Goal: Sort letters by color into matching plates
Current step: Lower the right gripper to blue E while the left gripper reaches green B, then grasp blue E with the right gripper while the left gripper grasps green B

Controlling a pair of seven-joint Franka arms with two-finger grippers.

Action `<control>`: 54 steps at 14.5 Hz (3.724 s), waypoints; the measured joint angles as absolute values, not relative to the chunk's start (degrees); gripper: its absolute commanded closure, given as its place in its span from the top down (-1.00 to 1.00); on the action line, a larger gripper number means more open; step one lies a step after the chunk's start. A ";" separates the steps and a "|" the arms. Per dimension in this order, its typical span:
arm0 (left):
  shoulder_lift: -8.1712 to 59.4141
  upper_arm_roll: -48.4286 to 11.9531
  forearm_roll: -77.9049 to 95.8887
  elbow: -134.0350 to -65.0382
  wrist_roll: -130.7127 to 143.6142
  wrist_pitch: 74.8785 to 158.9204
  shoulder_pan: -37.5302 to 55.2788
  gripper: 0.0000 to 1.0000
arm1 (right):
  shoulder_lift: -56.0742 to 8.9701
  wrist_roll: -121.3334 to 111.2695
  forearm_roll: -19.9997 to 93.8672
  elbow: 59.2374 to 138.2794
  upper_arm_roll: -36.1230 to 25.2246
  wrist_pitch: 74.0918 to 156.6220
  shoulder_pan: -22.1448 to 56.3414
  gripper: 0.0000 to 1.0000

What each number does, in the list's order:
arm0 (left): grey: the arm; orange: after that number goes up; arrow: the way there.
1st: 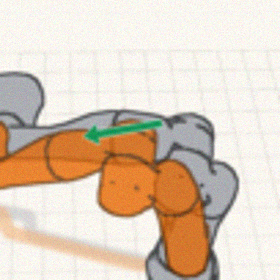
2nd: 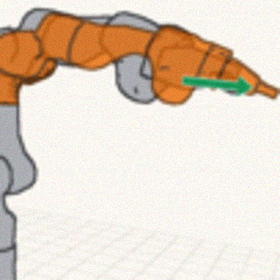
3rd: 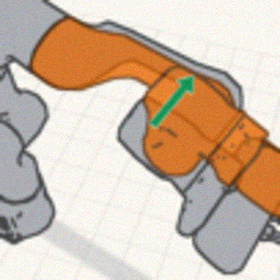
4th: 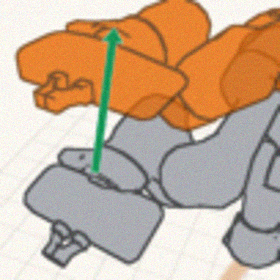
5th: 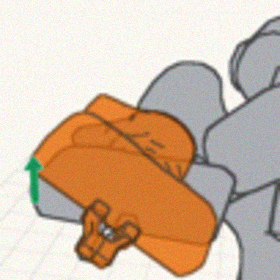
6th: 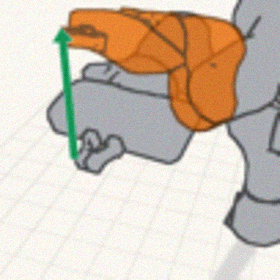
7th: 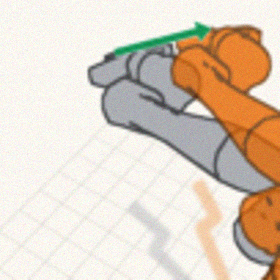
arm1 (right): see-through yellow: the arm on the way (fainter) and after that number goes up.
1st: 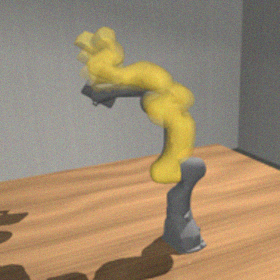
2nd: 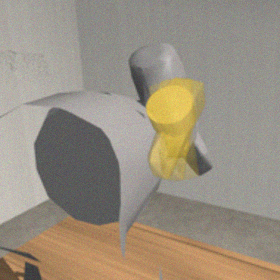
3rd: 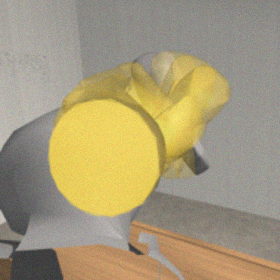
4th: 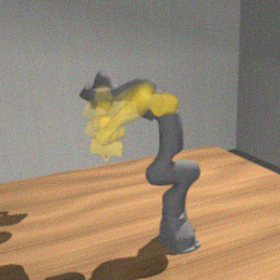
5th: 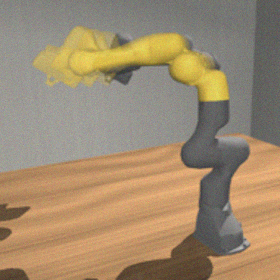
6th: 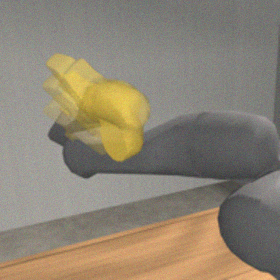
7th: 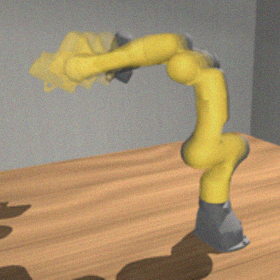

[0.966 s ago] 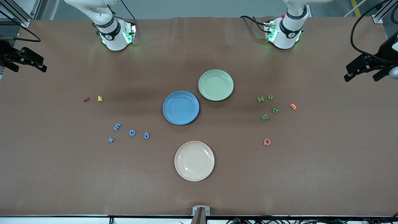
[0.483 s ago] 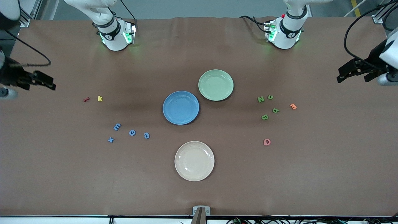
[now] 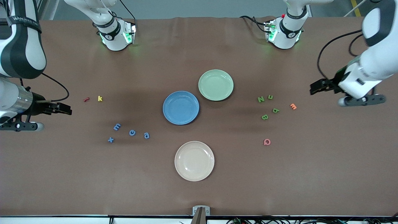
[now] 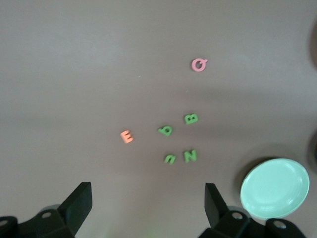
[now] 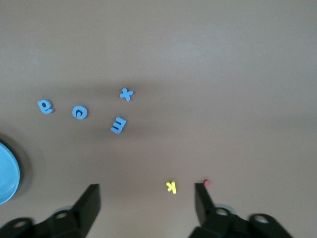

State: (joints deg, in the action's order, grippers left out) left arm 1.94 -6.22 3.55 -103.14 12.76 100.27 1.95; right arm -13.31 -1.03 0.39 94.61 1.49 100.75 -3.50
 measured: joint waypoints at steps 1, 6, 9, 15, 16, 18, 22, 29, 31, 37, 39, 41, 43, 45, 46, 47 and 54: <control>2.12 -7.41 3.55 -105.15 14.83 102.85 2.08 1.00 | -13.79 -0.43 0.47 95.79 1.53 102.59 -3.00 0.31; 4.15 -10.93 3.55 -113.20 21.45 113.44 2.26 1.00 | -17.58 4.08 3.46 107.63 1.64 122.18 0.24 0.22; 7.31 -11.56 3.44 -115.22 24.58 117.50 3.07 1.00 | -21.37 9.61 5.14 112.34 1.64 131.43 2.13 0.17; 15.40 -11.67 -0.60 -119.47 32.91 128.66 6.01 1.00 | -24.68 25.41 5.14 114.04 1.37 135.67 4.61 0.14; 16.43 -11.67 -0.65 -120.06 33.15 130.36 6.07 1.00 | -24.84 27.38 4.78 114.70 1.23 136.78 4.61 0.15; 17.93 -11.67 -0.79 -121.45 34.05 132.96 6.12 1.00 | -24.97 33.17 1.90 115.69 1.15 137.83 4.62 0.15; 20.34 -11.68 -1.68 -123.99 36.54 138.51 6.33 1.00 | -25.45 45.03 -4.21 116.55 1.29 138.28 5.10 0.15; 24.61 -11.68 -2.36 -125.22 37.89 145.49 6.83 0.99 | -29.00 44.90 -4.68 117.04 1.29 143.12 5.54 0.15; 25.38 -11.68 -5.02 -125.20 38.77 146.60 6.89 0.99 | -29.17 44.22 -4.69 117.04 1.29 143.14 5.54 0.14; 26.64 -11.68 -6.97 -124.79 40.10 147.62 6.89 0.57 | -29.17 43.09 -4.70 117.30 1.32 142.98 5.59 0.07; 26.86 -11.68 -6.98 -124.69 40.81 148.34 6.89 0.40 | -29.17 42.91 -4.71 117.85 1.32 142.98 5.59 0.06; 27.15 -11.68 -6.99 -124.59 40.85 148.58 6.89 0.19 | -29.17 42.73 -4.71 118.23 1.35 143.00 5.60 0.01; 27.11 -11.70 -6.99 -124.33 40.88 148.74 6.89 -0.03 | -29.17 42.61 -4.71 118.23 1.36 143.02 5.61 -0.45; 27.16 -11.69 -6.99 -124.16 40.90 148.90 6.88 -0.24 | -29.16 42.45 -4.71 118.21 1.44 143.11 5.67 -0.92; 27.08 -11.68 -6.99 -124.04 40.90 148.90 6.87 -0.31 | -29.16 42.45 -4.71 118.14 1.59 143.18 5.73 -0.98; 27.09 -11.68 -6.99 -123.93 40.90 148.91 6.86 -0.39 | -29.14 42.45 -4.72 118.11 1.63 143.16 5.81 -1.00; 26.97 -11.68 -7.00 -122.90 40.93 149.27 6.75 -0.51 | -28.28 43.04 -3.34 115.64 2.61 135.81 8.68 -1.00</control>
State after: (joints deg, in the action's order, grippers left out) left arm 26.97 -11.68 -7.00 -122.90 40.93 149.27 6.75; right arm -28.28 43.04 -3.34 115.64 2.61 135.81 8.68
